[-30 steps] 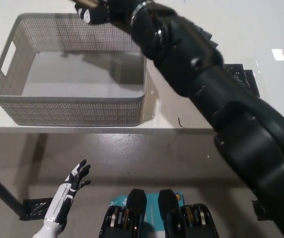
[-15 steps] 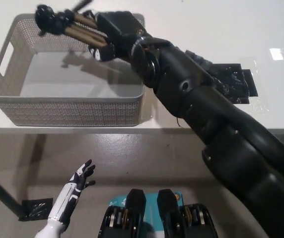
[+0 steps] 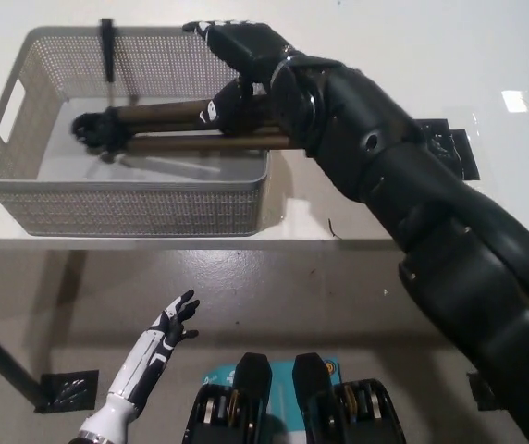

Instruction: The robot uses its right hand to pick the tripod on the desk and places it into a rectangular container on the left.

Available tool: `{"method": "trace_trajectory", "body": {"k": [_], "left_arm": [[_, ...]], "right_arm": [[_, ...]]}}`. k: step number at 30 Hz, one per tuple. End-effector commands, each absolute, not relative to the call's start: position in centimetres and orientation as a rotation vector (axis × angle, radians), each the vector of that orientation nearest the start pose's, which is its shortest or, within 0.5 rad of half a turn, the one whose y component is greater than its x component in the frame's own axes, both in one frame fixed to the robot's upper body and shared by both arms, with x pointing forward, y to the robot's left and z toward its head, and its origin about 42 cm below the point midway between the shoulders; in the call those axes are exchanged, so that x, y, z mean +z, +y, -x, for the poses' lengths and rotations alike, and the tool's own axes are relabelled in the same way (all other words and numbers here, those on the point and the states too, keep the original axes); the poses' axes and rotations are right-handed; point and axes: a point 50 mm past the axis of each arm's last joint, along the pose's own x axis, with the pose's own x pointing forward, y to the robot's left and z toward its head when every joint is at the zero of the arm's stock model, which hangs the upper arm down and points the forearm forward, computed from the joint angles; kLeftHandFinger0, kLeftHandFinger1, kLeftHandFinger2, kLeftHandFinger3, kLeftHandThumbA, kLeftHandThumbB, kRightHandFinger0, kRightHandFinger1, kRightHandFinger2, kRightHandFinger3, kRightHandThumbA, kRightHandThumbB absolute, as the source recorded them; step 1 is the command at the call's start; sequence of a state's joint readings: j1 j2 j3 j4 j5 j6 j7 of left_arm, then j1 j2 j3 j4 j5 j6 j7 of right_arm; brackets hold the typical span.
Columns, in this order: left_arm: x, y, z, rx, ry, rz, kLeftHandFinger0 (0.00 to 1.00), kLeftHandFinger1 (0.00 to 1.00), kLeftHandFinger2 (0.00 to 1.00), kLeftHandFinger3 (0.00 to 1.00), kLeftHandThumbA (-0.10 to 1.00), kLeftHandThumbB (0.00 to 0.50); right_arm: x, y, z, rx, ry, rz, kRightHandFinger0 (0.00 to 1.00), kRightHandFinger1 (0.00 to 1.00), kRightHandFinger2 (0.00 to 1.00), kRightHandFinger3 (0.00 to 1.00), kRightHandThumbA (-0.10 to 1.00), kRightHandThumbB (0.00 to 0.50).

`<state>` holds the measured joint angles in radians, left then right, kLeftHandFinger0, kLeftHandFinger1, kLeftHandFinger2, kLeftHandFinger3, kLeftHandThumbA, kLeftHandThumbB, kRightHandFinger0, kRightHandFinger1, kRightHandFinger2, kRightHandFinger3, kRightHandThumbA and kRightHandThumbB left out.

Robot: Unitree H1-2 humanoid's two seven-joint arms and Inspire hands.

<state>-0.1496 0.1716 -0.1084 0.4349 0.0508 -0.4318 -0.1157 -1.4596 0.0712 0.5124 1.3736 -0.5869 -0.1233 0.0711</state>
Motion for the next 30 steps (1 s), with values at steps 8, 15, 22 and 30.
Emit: {"method": "trace_trajectory", "body": {"k": [8,15,22,30], "left_arm": [[5.6,23.0,-32.3,-0.317,-0.170,-0.240,0.90,1.00,1.00,1.00,1.00,0.500],[5.6,22.8,-32.4,-0.299,-0.176,-0.248,0.88,1.00,0.98,1.00,1.00,0.500],[5.6,23.4,-31.8,-0.266,-0.178,-0.235,0.90,1.00,1.00,1.00,1.00,0.500],[6.3,24.4,-32.9,-0.225,-0.192,-0.214,0.93,1.00,1.00,1.00,1.00,0.500]], "right_arm": [[53.4,2.9,-54.6,0.515,-0.565,0.879,1.00,1.00,1.00,1.00,1.00,0.500],[69.3,-2.9,-48.0,0.458,-1.015,0.353,1.00,1.00,1.00,1.00,1.00,0.399],[70.3,-17.2,-41.3,0.263,-1.281,0.332,1.00,1.00,1.00,1.00,1.00,0.397],[60.2,-31.1,-35.5,0.010,-1.354,0.141,1.00,1.00,1.00,1.00,1.00,0.262]]}}
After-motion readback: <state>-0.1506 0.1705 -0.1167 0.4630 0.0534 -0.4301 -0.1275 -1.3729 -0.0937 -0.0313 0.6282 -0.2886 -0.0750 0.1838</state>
